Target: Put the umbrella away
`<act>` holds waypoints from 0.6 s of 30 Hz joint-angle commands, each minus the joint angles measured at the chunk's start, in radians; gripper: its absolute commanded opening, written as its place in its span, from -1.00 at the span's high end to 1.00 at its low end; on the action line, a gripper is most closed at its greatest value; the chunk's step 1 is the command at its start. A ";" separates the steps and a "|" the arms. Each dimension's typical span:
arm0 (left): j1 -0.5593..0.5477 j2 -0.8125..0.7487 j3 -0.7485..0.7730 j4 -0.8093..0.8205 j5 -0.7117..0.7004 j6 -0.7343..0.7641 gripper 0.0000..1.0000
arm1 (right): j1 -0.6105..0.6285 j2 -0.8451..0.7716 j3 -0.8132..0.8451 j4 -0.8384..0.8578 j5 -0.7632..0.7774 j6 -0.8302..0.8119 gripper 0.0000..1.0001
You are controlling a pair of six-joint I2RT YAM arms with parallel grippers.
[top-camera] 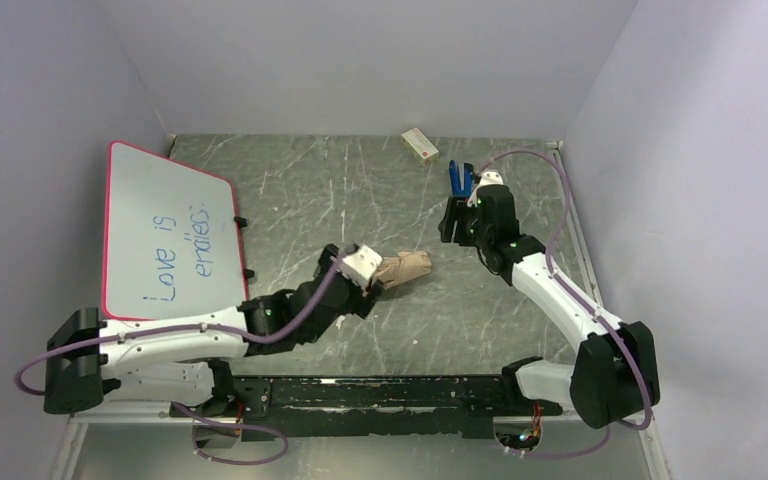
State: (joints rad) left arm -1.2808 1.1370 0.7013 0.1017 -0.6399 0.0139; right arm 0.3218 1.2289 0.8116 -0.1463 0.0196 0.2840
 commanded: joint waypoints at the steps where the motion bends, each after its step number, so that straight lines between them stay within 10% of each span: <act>1: 0.098 -0.024 0.064 -0.392 -0.031 -0.434 -0.53 | -0.007 0.055 0.048 -0.091 0.058 0.002 -0.27; 18: 0.223 0.267 0.030 -0.386 0.218 -0.692 0.90 | -0.007 0.423 0.187 -0.201 -0.003 -0.070 -0.01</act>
State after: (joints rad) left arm -1.0950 1.3602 0.7170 -0.3157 -0.4580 -0.6563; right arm 0.3210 1.6032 0.9550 -0.3073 0.0521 0.2481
